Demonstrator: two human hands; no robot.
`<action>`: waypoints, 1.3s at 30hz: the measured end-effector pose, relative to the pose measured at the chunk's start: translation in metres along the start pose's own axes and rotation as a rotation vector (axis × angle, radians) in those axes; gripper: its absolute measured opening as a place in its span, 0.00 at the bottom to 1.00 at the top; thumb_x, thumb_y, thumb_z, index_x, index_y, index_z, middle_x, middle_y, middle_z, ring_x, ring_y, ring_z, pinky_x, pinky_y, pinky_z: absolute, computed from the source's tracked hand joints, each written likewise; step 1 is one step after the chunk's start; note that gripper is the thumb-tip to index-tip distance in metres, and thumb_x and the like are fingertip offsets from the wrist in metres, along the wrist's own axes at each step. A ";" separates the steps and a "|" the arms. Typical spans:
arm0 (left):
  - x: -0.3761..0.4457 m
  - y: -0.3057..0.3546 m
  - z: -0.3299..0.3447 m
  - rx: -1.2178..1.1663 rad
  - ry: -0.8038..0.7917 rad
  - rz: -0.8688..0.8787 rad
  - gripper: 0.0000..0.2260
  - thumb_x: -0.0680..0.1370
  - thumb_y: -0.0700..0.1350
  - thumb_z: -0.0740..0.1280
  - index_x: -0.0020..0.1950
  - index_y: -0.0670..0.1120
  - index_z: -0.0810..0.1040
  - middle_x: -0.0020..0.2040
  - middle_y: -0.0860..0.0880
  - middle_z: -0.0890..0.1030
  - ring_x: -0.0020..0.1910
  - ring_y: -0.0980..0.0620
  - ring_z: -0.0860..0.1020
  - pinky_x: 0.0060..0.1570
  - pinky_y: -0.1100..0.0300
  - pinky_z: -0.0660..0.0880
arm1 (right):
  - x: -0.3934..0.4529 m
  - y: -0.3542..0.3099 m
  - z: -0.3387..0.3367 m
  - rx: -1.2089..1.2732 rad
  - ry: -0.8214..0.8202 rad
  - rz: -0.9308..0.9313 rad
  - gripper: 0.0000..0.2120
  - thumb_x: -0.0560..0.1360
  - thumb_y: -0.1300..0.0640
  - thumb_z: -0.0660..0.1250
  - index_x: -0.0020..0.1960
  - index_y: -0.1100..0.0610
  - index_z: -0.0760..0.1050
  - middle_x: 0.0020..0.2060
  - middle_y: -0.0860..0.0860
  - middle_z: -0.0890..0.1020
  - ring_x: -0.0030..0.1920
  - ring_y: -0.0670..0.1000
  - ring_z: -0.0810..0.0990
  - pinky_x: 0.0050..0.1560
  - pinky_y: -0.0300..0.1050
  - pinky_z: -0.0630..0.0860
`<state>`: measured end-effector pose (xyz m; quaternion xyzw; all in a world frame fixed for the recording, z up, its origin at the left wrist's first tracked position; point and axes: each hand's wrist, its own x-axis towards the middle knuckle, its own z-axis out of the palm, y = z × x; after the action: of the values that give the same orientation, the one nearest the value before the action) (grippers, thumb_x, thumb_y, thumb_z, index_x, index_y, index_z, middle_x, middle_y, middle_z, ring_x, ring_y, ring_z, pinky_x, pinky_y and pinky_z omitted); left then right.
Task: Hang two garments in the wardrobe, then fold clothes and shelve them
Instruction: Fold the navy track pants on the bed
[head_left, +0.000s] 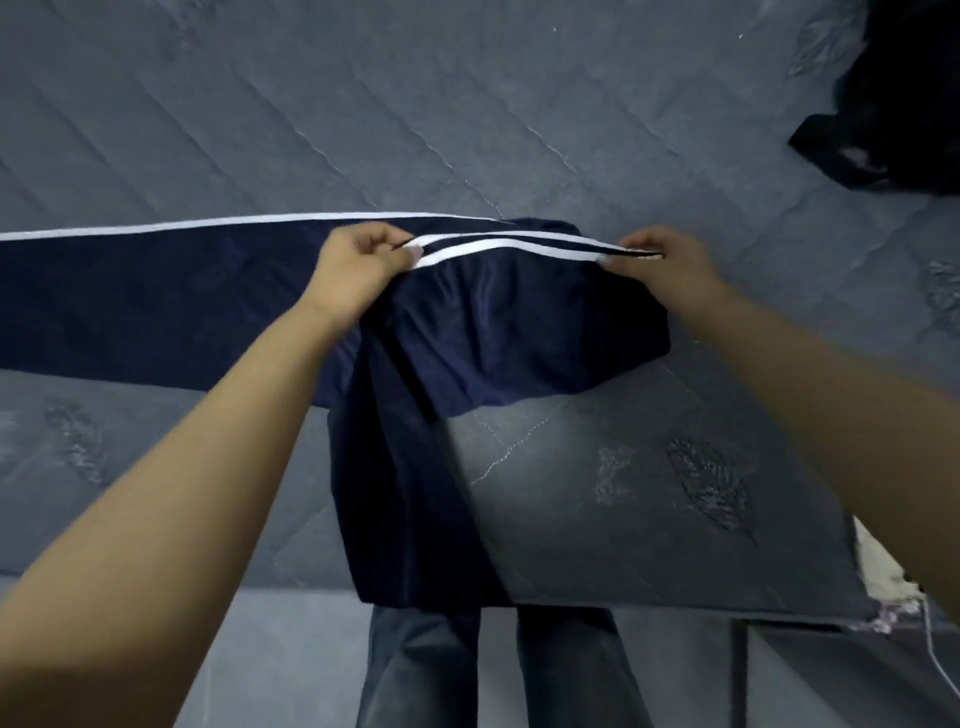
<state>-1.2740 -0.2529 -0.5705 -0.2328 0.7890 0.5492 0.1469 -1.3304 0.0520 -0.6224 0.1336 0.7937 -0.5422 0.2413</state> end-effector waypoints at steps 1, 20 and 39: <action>0.020 -0.001 0.000 0.002 0.027 -0.023 0.07 0.76 0.40 0.72 0.39 0.49 0.78 0.35 0.49 0.76 0.34 0.58 0.72 0.42 0.65 0.70 | 0.007 0.001 0.006 -0.007 0.061 0.010 0.09 0.71 0.59 0.76 0.48 0.57 0.78 0.36 0.46 0.78 0.31 0.36 0.76 0.34 0.25 0.70; 0.059 -0.096 -0.011 0.280 0.060 0.320 0.17 0.73 0.44 0.75 0.59 0.42 0.76 0.54 0.50 0.72 0.50 0.55 0.73 0.53 0.71 0.70 | -0.097 0.050 0.135 -0.219 0.634 -0.143 0.27 0.77 0.68 0.63 0.74 0.65 0.61 0.74 0.60 0.63 0.74 0.57 0.62 0.76 0.48 0.55; -0.254 -0.252 -0.026 -0.233 0.288 -0.334 0.07 0.78 0.32 0.65 0.53 0.40 0.78 0.52 0.46 0.80 0.46 0.53 0.77 0.55 0.58 0.74 | -0.251 0.086 0.245 0.054 -0.088 0.251 0.11 0.78 0.53 0.68 0.47 0.62 0.78 0.44 0.57 0.83 0.48 0.55 0.82 0.52 0.46 0.80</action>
<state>-0.9244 -0.2978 -0.6388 -0.4510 0.6838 0.5658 0.0937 -1.0186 -0.1296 -0.6311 0.2145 0.7445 -0.5341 0.3382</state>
